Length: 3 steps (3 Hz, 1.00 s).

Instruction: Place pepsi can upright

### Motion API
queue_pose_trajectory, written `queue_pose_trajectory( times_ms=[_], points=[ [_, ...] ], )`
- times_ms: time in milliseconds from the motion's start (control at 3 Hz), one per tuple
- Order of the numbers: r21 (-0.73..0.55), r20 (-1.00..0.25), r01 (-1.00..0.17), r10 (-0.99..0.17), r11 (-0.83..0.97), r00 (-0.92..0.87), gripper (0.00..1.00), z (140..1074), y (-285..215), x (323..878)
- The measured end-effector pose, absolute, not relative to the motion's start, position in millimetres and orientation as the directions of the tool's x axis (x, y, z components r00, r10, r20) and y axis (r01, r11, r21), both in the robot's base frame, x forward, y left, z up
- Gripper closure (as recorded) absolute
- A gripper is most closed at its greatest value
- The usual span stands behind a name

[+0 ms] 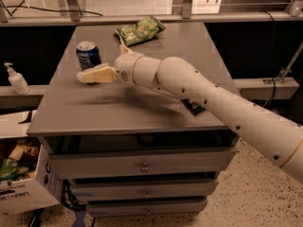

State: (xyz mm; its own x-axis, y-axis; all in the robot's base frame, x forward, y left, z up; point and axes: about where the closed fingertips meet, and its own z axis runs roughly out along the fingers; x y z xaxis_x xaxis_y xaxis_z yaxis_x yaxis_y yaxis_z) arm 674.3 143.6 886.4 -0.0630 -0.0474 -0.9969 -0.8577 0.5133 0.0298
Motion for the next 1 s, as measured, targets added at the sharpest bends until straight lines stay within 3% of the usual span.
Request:
queue_pose_trajectory(
  times_ms=[667, 1000],
  points=[
    [-0.033, -0.989, -0.821, -0.136, 0.57, -0.055, 0.0, 895.3, 85.1, 659.3],
    [-0.033, -0.989, -0.821, -0.136, 0.57, -0.055, 0.0, 895.3, 85.1, 659.3]
  ],
)
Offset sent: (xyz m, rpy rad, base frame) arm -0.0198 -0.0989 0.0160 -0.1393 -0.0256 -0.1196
